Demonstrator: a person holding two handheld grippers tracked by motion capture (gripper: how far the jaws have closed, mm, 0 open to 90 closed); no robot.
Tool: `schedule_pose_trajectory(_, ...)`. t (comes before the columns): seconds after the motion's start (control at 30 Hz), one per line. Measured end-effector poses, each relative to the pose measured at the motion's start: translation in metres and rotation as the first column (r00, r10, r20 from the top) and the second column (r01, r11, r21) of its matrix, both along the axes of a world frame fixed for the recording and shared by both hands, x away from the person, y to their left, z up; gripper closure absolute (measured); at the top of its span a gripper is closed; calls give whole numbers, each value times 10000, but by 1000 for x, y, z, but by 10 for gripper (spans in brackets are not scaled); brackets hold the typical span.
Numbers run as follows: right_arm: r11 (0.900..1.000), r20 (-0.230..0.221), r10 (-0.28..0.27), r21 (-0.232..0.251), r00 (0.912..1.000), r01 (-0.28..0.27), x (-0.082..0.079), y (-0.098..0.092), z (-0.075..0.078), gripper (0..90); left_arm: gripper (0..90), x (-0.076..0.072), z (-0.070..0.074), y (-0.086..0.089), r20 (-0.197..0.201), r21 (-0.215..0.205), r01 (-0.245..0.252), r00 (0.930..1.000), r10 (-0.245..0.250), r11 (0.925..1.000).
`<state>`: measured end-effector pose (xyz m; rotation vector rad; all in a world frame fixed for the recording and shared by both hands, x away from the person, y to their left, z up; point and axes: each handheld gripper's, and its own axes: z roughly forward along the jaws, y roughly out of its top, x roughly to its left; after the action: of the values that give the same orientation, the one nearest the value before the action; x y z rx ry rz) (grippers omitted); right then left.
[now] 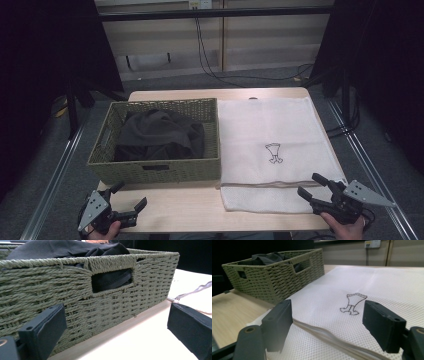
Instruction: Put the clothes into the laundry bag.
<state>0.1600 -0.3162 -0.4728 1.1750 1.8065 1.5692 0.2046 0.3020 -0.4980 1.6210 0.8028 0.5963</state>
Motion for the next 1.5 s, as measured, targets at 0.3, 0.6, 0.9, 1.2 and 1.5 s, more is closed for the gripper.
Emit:
schedule_pose_trajectory(0.3,9986,-592,512,-82,9969,-518,5,0,-2,297,54,3,-1,3,-395,-141,-10,9992,5,9999)
schedule_pose_trajectory(0.6,9862,-1061,1617,-190,9811,-1646,15,5,3,438,54,3,0,-1,-467,88,352,9983,-348,9993)
schedule_pose_trajectory(0.9,9568,-1809,2535,-978,9503,-2739,40,25,11,504,55,4,-1,-2,-558,79,426,9976,-421,9991)
schedule_pose_trajectory(1.2,9405,-2405,2795,-1263,9295,-3155,67,29,13,487,55,4,-1,-2,-632,65,387,9973,-382,9992)
schedule_pose_trajectory(1.5,9143,-3775,2605,-1992,8886,-3527,91,34,4,515,61,5,0,-1,-672,109,525,9964,-516,9986)
